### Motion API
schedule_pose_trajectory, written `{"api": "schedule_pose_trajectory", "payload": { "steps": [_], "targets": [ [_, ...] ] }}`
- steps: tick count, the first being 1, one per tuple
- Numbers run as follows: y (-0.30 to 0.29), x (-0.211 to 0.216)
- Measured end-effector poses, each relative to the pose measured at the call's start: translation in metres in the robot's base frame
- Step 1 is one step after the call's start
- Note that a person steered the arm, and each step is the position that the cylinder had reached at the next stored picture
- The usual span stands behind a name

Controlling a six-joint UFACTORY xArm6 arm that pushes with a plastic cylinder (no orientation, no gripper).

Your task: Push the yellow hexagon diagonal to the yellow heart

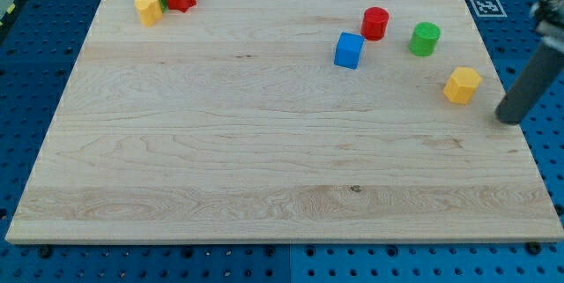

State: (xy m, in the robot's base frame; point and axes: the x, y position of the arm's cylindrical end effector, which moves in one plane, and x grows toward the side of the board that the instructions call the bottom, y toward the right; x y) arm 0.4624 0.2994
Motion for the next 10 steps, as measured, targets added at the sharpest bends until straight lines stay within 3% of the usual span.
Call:
{"api": "schedule_pose_trajectory", "payload": {
  "steps": [2, 5, 7, 10],
  "targets": [
    [-0.009, -0.013],
    [-0.071, -0.046],
    [-0.108, -0.047],
    [-0.217, -0.052]
  ]
}}
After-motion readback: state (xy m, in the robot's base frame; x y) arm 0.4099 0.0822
